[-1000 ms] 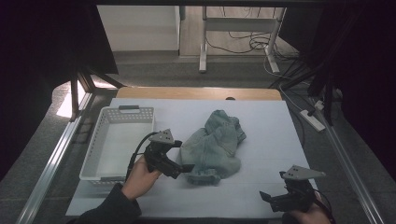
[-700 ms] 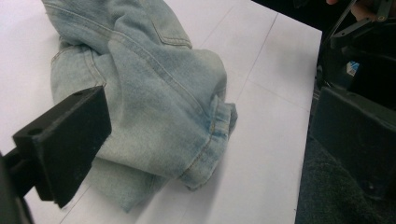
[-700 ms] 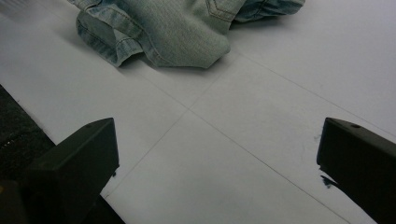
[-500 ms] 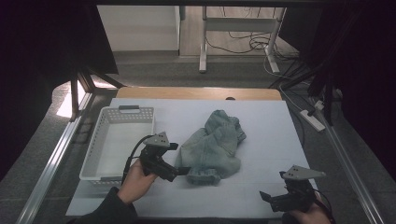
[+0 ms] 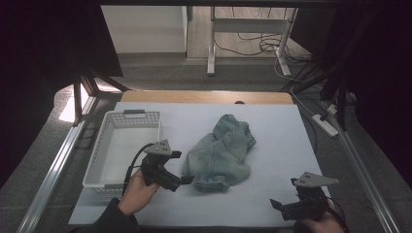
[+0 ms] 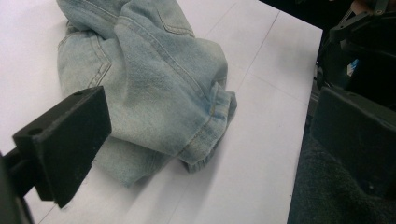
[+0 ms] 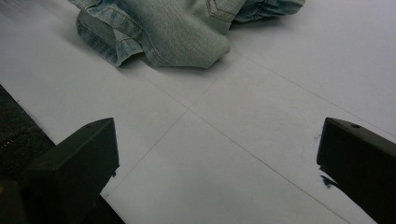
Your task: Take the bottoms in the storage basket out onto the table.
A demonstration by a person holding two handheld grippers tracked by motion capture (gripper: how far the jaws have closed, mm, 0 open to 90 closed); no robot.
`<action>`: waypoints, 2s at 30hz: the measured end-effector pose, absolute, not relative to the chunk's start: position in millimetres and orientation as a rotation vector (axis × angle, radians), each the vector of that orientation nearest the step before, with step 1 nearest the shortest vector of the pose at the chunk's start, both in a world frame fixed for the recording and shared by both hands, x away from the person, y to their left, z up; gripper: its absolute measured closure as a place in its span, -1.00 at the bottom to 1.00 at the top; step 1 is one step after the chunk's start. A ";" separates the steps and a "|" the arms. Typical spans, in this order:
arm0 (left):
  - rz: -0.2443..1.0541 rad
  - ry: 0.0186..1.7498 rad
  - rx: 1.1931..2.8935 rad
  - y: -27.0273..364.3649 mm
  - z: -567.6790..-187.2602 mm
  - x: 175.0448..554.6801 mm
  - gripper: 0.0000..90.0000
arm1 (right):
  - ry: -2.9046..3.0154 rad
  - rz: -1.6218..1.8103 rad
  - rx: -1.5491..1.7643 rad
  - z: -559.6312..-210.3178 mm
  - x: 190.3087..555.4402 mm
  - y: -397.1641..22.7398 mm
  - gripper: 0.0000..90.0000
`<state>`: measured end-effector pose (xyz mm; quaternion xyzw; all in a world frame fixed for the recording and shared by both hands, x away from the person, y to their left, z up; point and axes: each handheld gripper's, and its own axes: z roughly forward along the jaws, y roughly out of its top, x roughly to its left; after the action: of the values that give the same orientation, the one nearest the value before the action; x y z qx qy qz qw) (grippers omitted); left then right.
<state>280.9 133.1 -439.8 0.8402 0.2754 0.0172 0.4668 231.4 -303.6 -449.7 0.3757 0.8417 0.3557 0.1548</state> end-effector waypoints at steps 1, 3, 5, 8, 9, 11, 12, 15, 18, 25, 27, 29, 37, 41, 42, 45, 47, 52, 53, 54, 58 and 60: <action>0.043 0.676 2.060 134.0 -439.8 280.3 -1.00 | 2.412 1.019 1.077 -449.7 231.4 -303.6 -1.00; 0.044 0.681 2.053 137.0 -439.4 278.4 -1.00 | 2.411 1.019 1.076 -449.7 231.4 -303.6 -1.00; 0.045 0.684 2.048 139.0 -439.4 277.1 -1.00 | 2.411 1.018 1.076 -449.7 231.4 -303.6 -1.00; 0.044 0.690 2.042 142.1 -439.7 275.1 -1.00 | 2.412 1.018 1.076 -449.7 231.4 -303.5 -1.00; 0.044 0.691 2.040 143.1 -439.8 274.4 -1.00 | 2.411 1.018 1.075 -449.7 231.4 -303.5 -1.00; 0.047 0.696 2.037 145.2 -440.0 273.0 -1.00 | 2.411 1.018 1.076 -449.7 231.4 -303.6 -1.00; 0.047 0.697 2.037 146.2 -440.1 272.4 -1.00 | 2.411 1.018 1.076 -449.7 231.4 -303.5 -1.00; 0.051 0.705 2.033 149.6 -440.3 270.2 -1.00 | 2.411 1.017 1.075 -449.7 231.3 -303.4 -1.00; 0.055 0.714 2.028 153.5 -440.8 268.1 -1.00 | 2.411 1.016 1.075 -449.8 231.3 -303.4 -1.00; 0.042 0.739 2.012 162.2 -443.8 263.8 -1.00 | 2.411 1.016 1.076 -449.8 231.4 -303.3 -1.00; 0.042 0.745 2.010 164.3 -444.6 262.7 -1.00 | 2.411 1.015 1.076 -449.8 231.4 -303.3 -1.00; 0.042 0.750 2.006 166.2 -444.9 261.4 -1.00 | 2.411 1.015 1.076 -449.8 231.4 -303.3 -1.00; 0.043 0.774 1.990 175.7 -446.2 256.1 -1.00 | 2.410 1.015 1.079 -449.8 231.5 -303.4 -1.00; 0.045 0.789 1.983 181.1 -446.8 252.6 -1.00 | 2.410 1.015 1.080 -449.7 231.4 -303.4 -1.00; 0.049 0.793 1.984 182.5 -447.0 251.7 -1.00 | 2.410 1.016 1.080 -449.7 231.5 -303.4 -1.00; 0.055 0.805 1.981 186.9 -447.7 248.8 -1.00 | 2.410 1.015 1.081 -449.8 231.5 -303.3 -1.00; 0.058 0.810 1.976 190.4 -447.9 246.8 -1.00 | 2.409 1.016 1.083 -449.7 231.6 -303.4 -1.00; 0.076 0.830 1.964 198.6 -447.7 240.8 -1.00 | 2.408 1.018 1.087 -449.6 231.7 -303.8 -1.00; 0.079 0.835 1.961 200.2 -448.0 239.5 -1.00 | 2.408 1.018 1.089 -449.5 231.6 -303.8 -1.00; 0.080 0.840 1.959 201.8 -448.2 238.2 -1.00 | 2.408 1.018 1.087 -449.6 231.7 -303.8 -1.00; 0.096 0.857 1.958 208.3 -449.4 232.3 -1.00 | 2.408 1.018 1.088 -449.6 231.7 -303.8 -1.00; 0.102 0.866 1.955 212.2 -449.8 229.2 -1.00 | 2.409 1.017 1.088 -449.6 231.8 -303.7 -1.00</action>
<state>229.2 212.2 -449.8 0.8012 0.3550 0.0418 0.4799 231.8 -303.7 -449.6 0.3796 0.8404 0.3549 0.1541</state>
